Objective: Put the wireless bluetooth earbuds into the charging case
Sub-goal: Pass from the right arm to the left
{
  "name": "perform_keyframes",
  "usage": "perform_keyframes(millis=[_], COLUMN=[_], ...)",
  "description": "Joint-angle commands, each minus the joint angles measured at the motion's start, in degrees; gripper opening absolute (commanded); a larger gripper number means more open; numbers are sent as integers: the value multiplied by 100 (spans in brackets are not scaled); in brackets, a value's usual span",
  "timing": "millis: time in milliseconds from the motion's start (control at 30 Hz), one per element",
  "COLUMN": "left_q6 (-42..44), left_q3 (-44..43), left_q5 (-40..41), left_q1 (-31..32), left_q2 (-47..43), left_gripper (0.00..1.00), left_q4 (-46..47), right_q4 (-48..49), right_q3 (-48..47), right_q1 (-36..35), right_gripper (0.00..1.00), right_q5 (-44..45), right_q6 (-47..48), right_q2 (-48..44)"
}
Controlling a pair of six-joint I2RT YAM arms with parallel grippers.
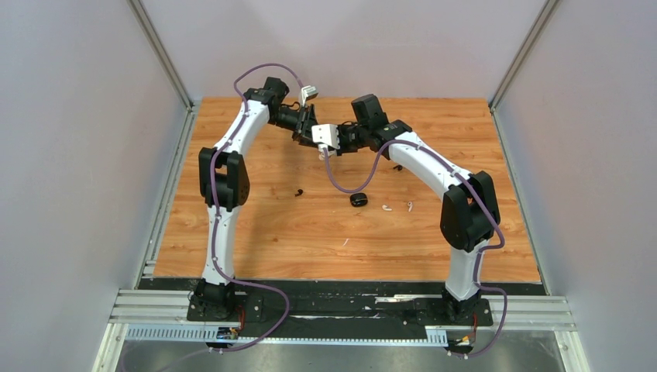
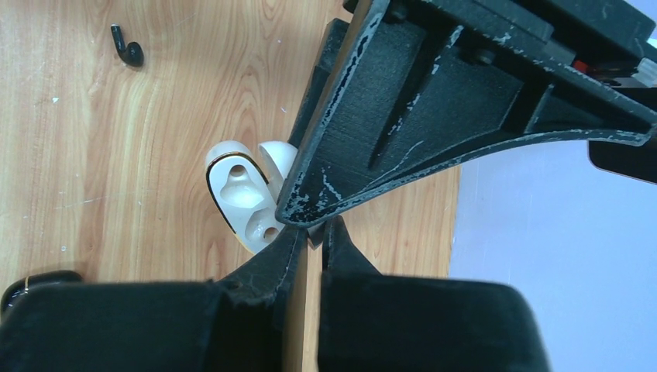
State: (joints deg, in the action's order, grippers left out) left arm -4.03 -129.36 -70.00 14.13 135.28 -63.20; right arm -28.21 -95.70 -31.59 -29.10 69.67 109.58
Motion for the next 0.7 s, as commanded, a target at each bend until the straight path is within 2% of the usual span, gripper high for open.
perform_keyframes(millis=[0, 233, 333, 400, 500, 533, 667], left_q6=[-44, -50, -80, -100, -96, -88, 59], left_q3=[-27, -19, -4, -2, -6, -9, -10], left_q5=[-233, -297, -380, -506, -589, -595, -502], left_q1=[55, 55, 55, 55, 55, 55, -1], left_q2=[10, 20, 29, 51, 53, 47, -45], left_gripper=[46, 30, 28, 21, 7, 1, 0], left_q4=[-74, -37, 20, 72, 120, 127, 118], right_q4=[377, 400, 404, 403, 404, 399, 220], right_q3=[-214, -181, -177, -178, -186, -192, -228], right_q1=[-40, -42, -48, -51, -51, -47, 99], right_gripper=[0, 0, 0, 0, 22, 26, 33], right_q5=[6, 55, 30, 20, 69, 116, -9], right_q6=[-72, -59, -28, -24, -114, -225, -703], right_q2=[-74, -41, -42, -42, -54, -74, -356])
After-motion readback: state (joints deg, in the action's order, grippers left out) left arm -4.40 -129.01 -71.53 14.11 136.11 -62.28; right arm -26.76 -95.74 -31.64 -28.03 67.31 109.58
